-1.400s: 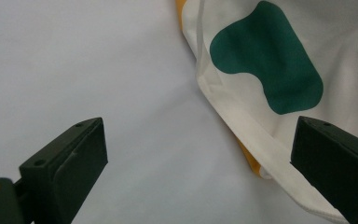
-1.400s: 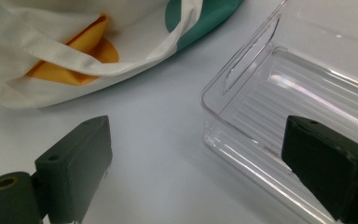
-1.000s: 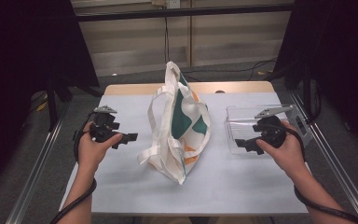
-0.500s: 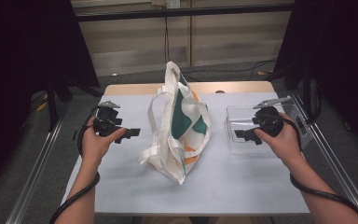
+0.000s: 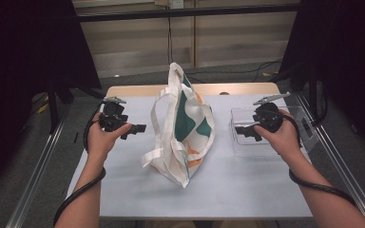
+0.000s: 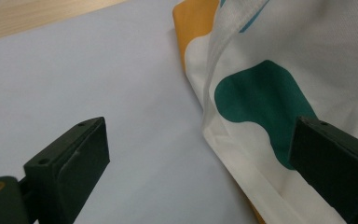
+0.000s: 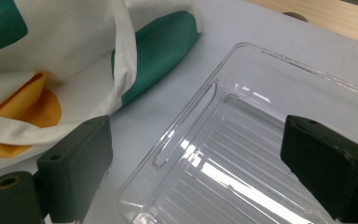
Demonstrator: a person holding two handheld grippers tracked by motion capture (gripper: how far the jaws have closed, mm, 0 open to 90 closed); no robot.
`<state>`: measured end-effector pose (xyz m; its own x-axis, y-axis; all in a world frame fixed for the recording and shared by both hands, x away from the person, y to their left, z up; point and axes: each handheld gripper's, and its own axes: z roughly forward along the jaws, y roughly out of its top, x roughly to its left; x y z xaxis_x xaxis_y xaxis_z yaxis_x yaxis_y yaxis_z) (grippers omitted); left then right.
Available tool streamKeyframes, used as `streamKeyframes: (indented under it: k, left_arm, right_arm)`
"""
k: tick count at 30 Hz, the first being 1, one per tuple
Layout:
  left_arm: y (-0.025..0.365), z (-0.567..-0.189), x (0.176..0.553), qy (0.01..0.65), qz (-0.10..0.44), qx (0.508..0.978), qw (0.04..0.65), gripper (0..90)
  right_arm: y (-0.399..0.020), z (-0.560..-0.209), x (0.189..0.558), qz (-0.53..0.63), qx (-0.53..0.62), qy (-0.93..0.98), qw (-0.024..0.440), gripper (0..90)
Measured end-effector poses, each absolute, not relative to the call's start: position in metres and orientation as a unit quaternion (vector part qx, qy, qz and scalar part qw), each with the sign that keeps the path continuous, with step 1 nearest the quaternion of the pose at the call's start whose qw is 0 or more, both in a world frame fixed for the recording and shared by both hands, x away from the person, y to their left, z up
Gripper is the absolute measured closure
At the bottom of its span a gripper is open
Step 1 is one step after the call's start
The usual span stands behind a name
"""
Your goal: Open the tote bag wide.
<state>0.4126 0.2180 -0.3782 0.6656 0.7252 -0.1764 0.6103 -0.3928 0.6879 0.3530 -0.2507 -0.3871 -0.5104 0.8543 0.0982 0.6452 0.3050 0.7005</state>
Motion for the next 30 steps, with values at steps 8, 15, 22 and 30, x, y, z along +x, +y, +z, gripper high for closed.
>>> streamKeyframes:
  k: [8, 15, 22, 30]
  left_arm:
    - [0.211, -0.374, 0.418, 0.392, 0.074, 0.834, 0.381, 5.2]
    - [0.21, -0.373, 0.422, 0.369, 0.062, 0.842, 0.388, 13.6]
    - [0.207, -0.368, 0.424, 0.366, 0.064, 0.846, 0.383, 15.7]
    - [0.198, -0.364, 0.427, 0.361, 0.073, 0.849, 0.379, 19.2]
  right_arm:
    - [-0.242, -0.389, 0.36, 0.349, 0.471, 0.797, 0.147, 9.2]
    - [-0.23, -0.387, 0.364, 0.354, 0.457, 0.802, 0.147, 9.9]
    - [-0.219, -0.382, 0.366, 0.363, 0.448, 0.805, 0.142, 12.4]
    - [-0.202, -0.377, 0.37, 0.367, 0.433, 0.812, 0.137, 13.1]
